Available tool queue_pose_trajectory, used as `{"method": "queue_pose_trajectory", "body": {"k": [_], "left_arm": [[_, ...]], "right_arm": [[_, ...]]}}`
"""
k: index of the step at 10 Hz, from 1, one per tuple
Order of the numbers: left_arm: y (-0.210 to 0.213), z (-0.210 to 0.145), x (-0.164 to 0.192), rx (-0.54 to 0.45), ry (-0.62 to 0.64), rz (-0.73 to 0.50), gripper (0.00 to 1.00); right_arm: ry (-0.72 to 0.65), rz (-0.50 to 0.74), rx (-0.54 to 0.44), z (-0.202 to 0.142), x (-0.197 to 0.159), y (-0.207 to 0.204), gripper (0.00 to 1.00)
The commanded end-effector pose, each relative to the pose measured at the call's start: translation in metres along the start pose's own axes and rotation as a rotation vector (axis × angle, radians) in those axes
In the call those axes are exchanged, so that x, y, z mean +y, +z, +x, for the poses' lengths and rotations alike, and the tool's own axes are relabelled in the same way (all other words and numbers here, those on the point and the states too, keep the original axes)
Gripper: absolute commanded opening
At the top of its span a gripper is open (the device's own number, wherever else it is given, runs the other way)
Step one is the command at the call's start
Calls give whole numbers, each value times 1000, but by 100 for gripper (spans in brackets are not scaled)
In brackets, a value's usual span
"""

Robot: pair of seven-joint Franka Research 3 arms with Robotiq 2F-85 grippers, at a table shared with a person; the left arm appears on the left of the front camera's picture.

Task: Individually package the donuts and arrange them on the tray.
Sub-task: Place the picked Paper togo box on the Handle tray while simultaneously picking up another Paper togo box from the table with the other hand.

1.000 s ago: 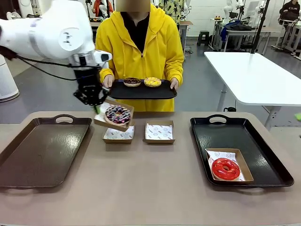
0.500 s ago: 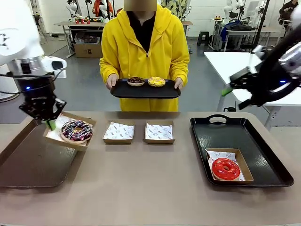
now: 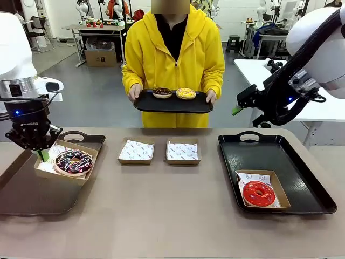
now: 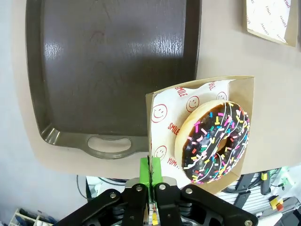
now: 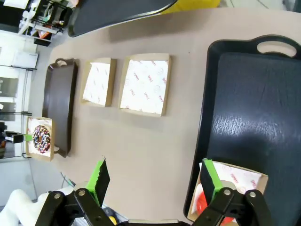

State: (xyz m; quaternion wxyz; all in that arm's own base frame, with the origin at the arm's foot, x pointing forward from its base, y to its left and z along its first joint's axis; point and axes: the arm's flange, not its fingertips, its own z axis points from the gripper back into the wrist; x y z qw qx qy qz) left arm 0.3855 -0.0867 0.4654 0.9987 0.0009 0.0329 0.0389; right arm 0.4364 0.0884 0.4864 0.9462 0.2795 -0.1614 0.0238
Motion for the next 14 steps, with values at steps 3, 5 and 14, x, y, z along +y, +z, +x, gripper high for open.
{"method": "queue_pose_trajectory", "body": {"k": [3, 5, 14], "left_arm": [[3, 0, -6, -12, -10, -10, 1], [3, 0, -6, -12, -10, -10, 1], [-23, -3, 56, -106, -154, 79, 1]], "right_arm": [[-6, -4, -1, 0, -2, 5, 100], [-6, -4, -1, 0, -2, 5, 100], [142, -365, 244, 27, 90, -93, 100]]}}
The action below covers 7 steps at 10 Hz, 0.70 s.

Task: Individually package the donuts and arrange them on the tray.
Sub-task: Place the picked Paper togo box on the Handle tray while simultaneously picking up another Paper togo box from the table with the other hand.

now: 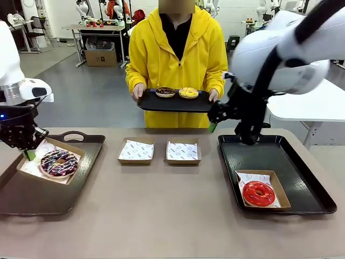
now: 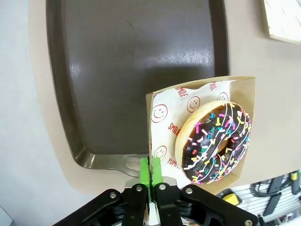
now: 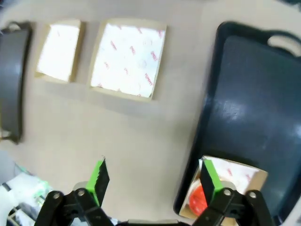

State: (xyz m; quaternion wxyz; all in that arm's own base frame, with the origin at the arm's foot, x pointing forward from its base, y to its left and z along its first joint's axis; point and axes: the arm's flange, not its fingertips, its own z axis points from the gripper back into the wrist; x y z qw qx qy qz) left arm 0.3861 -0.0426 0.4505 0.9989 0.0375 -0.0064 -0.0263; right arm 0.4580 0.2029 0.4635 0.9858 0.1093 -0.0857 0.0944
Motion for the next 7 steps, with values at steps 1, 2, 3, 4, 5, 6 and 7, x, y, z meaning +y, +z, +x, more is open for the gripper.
{"method": "queue_pose_trajectory", "body": {"k": [1, 2, 3, 4, 5, 6, 7], "left_arm": [[-16, -15, 16, -20, -38, 9, 1], [-24, -22, 20, -16, -33, 0, 1], [-33, -29, 21, -10, -27, -10, 1], [-38, -33, 19, -11, -15, -13, 1], [-44, -38, 17, -11, -6, -17, 1], [-47, -40, 17, -11, -12, -13, 1], [-50, -40, 16, -13, 17, -15, 1]], "right_arm": [[0, -81, 51, 32, 17, -13, 100], [5, -106, 57, 41, 27, -26, 100], [2, -123, 47, 52, 36, -39, 100], [-7, -112, 35, 61, 42, -49, 100], [-3, -103, 33, 65, 46, -62, 100], [-1, -107, 30, 68, 48, -76, 100], [-14, -101, 34, 69, 46, -90, 100]]}}
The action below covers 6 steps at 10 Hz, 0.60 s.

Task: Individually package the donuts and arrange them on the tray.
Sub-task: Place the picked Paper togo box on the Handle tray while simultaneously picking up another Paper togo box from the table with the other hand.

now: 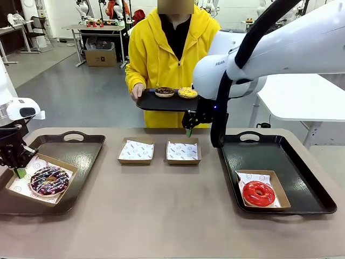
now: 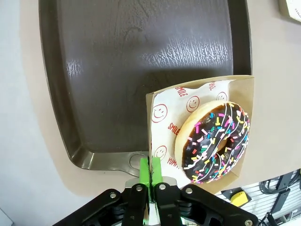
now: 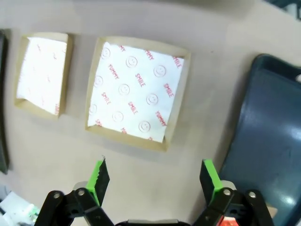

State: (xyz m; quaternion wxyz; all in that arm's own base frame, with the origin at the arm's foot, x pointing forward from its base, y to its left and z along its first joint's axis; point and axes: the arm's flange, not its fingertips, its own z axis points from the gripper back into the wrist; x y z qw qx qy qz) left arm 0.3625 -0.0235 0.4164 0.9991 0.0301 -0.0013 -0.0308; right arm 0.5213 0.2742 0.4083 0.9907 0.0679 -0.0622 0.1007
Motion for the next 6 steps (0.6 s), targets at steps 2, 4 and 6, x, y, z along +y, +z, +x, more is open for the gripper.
{"method": "queue_pose_trajectory", "body": {"k": [2, 4, 6], "left_arm": [[0, 0, 0, 0, 0, 0, 1], [0, 0, 0, 0, 0, 0, 1], [0, 0, 0, 0, 0, 0, 1]], "right_arm": [[-48, -23, -52, 8, 0, -19, 100], [-17, 10, -9, 5, -2, -21, 100], [-17, 10, -9, 5, -2, -21, 100]]}}
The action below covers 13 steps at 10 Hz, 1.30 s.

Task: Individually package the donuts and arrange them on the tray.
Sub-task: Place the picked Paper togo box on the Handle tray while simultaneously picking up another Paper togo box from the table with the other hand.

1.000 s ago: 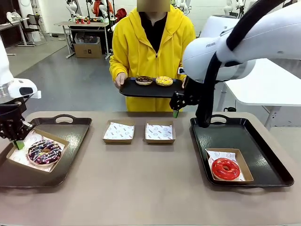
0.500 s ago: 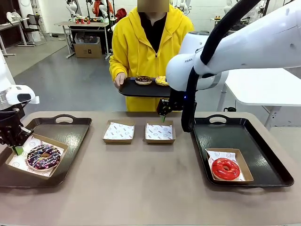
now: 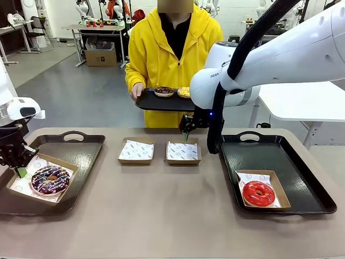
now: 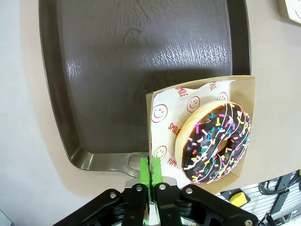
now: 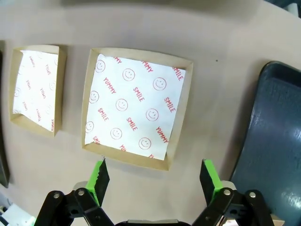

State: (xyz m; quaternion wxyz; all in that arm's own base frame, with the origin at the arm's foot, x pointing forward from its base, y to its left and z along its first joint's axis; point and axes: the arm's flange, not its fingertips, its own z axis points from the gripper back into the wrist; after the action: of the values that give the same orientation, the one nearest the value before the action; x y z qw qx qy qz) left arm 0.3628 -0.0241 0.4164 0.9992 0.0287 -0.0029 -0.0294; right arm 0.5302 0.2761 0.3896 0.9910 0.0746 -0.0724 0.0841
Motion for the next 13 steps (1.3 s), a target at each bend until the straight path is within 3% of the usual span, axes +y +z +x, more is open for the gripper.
{"method": "queue_pose_trajectory", "body": {"k": [1, 2, 3, 6, 13], "left_arm": [[0, 0, 1, 3, -3, 3, 1], [0, 0, 0, 0, 0, 0, 1], [0, 9, -4, 35, 159, -17, 1], [-10, 17, -3, 50, 317, 11, 1], [-27, 22, 0, 79, 274, 32, 1]], "right_arm": [[16, 0, 15, -1, 0, -1, 100], [0, 0, 0, 0, 0, 0, 100], [-85, -34, 18, 1, -4, -10, 100], [-207, -79, 60, 12, -8, -30, 100], [-229, -127, 93, 40, -9, -61, 100]]}}
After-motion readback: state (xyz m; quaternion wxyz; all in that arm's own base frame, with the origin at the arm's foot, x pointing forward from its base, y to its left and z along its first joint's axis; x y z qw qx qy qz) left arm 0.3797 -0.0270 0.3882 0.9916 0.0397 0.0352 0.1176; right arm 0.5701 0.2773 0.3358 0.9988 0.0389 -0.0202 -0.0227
